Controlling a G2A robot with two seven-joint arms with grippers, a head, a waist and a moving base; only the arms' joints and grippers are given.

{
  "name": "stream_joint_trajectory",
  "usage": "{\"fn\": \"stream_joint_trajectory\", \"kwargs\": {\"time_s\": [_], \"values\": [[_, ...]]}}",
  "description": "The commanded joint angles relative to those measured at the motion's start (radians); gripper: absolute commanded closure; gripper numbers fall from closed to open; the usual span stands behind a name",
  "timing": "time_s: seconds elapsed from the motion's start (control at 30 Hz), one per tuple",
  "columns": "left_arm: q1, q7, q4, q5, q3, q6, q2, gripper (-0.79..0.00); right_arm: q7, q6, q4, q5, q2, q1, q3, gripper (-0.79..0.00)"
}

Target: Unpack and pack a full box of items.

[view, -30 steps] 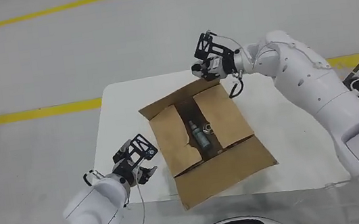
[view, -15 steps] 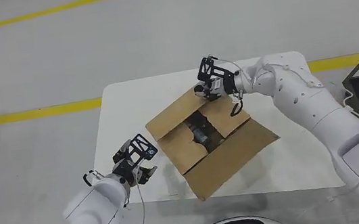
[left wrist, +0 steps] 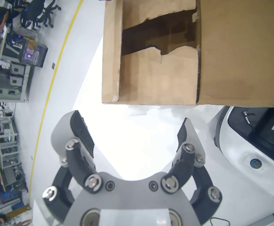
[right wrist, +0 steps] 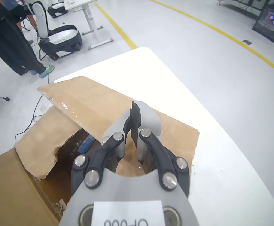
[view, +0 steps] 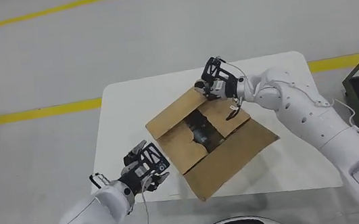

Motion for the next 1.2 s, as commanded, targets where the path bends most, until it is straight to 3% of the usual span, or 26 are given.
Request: {"fn": "stream_joint_trajectory", "kwargs": {"time_s": [0.0, 0.2, 0.5, 0.9, 1.17], "values": [[0.015, 0.016, -0.013, 0.026, -0.010, -0.066, 0.007, -0.785, 0.031, 0.007, -0.035, -0.008, 0.010, -0.028, 0.016, 0.000], [0.068, 0.153, -0.015, 0.124, -0.013, -0.185, 0.022, -0.785, 0.095, 0.047, -0.122, -0.007, 0.029, -0.091, 0.052, 0.000], [0.096, 0.364, 0.056, 0.350, 0.077, -0.185, 0.057, -0.785, 0.135, 0.094, -0.202, 0.007, 0.040, -0.142, 0.080, 0.000], [0.098, 0.375, 0.061, 0.366, 0.085, -0.182, 0.058, -0.785, 0.167, 0.111, -0.264, 0.006, 0.051, -0.189, 0.101, 0.000], [0.086, 0.470, 0.091, 0.553, 0.237, -0.166, 0.071, -0.785, 0.171, 0.127, -0.285, 0.001, 0.055, -0.201, 0.110, 0.000]]}}
